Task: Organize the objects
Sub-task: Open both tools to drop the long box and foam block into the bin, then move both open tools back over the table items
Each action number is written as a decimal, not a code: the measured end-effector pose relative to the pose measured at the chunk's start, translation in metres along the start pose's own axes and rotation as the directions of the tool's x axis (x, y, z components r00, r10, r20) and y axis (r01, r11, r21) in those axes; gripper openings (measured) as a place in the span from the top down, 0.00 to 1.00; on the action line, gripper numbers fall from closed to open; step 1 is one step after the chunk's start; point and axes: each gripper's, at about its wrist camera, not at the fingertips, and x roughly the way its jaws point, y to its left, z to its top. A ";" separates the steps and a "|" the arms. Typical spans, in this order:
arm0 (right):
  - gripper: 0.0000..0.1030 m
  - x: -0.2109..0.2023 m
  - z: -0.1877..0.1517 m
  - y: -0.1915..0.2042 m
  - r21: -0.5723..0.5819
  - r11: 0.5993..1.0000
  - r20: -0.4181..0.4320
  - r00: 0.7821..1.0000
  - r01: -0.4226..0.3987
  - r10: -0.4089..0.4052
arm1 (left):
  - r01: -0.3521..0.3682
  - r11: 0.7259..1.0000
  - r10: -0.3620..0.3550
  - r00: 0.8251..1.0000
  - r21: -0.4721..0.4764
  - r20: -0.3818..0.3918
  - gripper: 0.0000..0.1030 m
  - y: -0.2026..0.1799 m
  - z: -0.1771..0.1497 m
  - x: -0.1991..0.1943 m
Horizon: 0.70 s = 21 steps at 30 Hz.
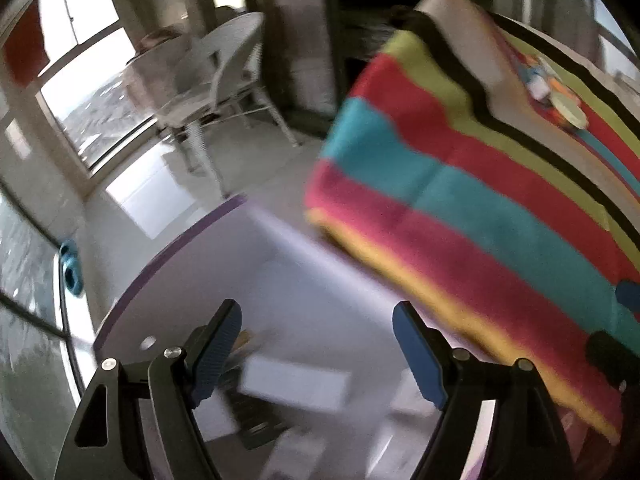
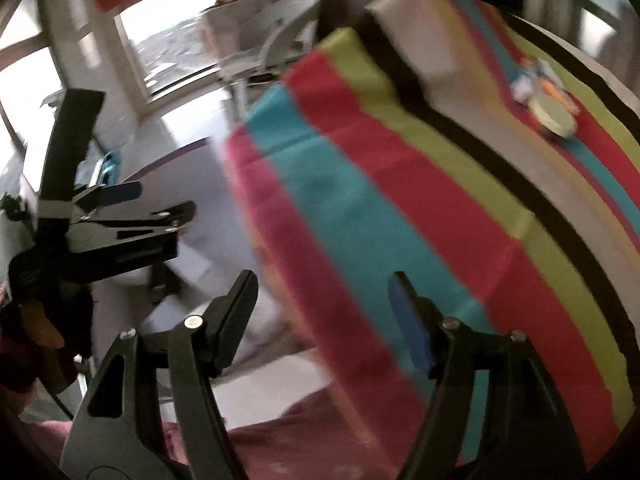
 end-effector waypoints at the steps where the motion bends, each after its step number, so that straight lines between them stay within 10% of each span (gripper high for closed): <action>1: 0.29 0.000 0.000 -0.011 0.021 1.000 0.003 1.000 0.020 -0.020 | 0.010 1.000 -0.010 1.000 0.015 -0.001 0.23 -0.011 0.005 0.002; 3: 0.27 0.001 0.003 -0.035 0.061 0.996 0.005 0.998 0.060 -0.061 | -0.066 0.997 0.065 0.997 0.029 0.040 0.15 -0.032 0.014 -0.001; 12: 0.26 -0.001 0.015 -0.157 0.260 0.945 -0.010 0.979 0.201 -0.205 | 0.053 0.985 -0.074 0.989 0.165 0.129 0.13 -0.112 0.065 -0.019; 21: 0.23 0.032 0.037 -0.227 0.295 0.918 -0.067 0.964 0.264 -0.256 | 0.211 0.951 -0.227 0.973 0.227 0.046 0.13 -0.182 0.107 0.021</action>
